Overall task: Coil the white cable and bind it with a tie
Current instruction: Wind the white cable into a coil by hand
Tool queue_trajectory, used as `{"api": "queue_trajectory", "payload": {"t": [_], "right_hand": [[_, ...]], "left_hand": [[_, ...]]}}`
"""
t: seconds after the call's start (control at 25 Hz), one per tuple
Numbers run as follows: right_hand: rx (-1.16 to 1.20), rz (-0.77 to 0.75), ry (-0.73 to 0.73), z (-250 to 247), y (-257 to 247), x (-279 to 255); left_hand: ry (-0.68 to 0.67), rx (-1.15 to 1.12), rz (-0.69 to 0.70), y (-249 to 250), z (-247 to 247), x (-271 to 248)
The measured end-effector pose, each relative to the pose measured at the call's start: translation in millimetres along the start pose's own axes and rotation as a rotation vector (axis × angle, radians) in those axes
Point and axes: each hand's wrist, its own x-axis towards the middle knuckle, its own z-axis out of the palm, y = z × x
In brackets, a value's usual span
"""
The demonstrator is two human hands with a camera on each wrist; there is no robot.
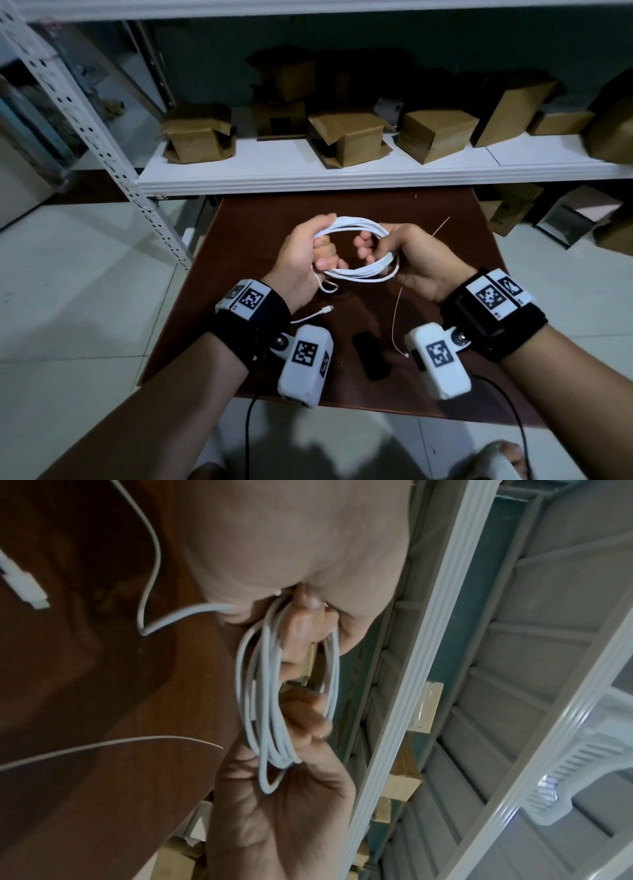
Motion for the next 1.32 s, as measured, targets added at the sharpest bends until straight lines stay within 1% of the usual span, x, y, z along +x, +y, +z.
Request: {"api": "queue_trajectory", "payload": {"t": [0.12,0.2,0.32,0.4,0.52,0.56,0.68,0.84,0.92,0.96,1.04,1.12,1.2,1.32], "right_hand": [[0.128,0.006,-0.099,5,-5,-5],[0.24,-0.001,-0.155,10,-3,-8],[0.44,-0.006,-0.279,15,3,-9],[0.455,-0.034,-0.291,15,4,-10],[0.43,-0.077,-0.226,15,6,-11],[0.438,-0.078,-0.238,15,8,-10],[0.469,-0.056,-0.335,18,12,-5],[0.386,-0.036,-0.269,16,8,-4],[0.339,-0.028,-0.211,17,5,-5],[0.313,-0.037,-0.176,17,5,-6],[0.271,-0.072,-0.117,17,7,-6],[0.236,-0.111,-0.07,16,11,-5],[0.178,-0.146,-0.009,17,15,-3],[0.068,-0.182,0.074,19,21,0]], "left_hand": [[-0.054,-0.145,-0.029,5,5,-4],[-0.08,-0.193,-0.02,7,7,-4],[-0.084,-0.236,-0.002,6,8,-5],[-0.089,-0.256,0.011,7,6,-6],[-0.086,-0.275,0.014,10,4,-5],[-0.078,-0.266,0.008,12,3,-5],[-0.056,-0.187,-0.02,17,0,-3],[-0.103,-0.123,-0.041,16,3,-4],[-0.144,-0.104,-0.029,15,4,-7],[-0.165,-0.078,-0.008,15,5,-9],[-0.197,0.023,0.089,13,6,-11],[-0.154,0.092,0.165,11,5,-11],[-0.067,0.12,0.173,7,4,-9],[-0.003,0.155,0.162,3,5,-9]]}}
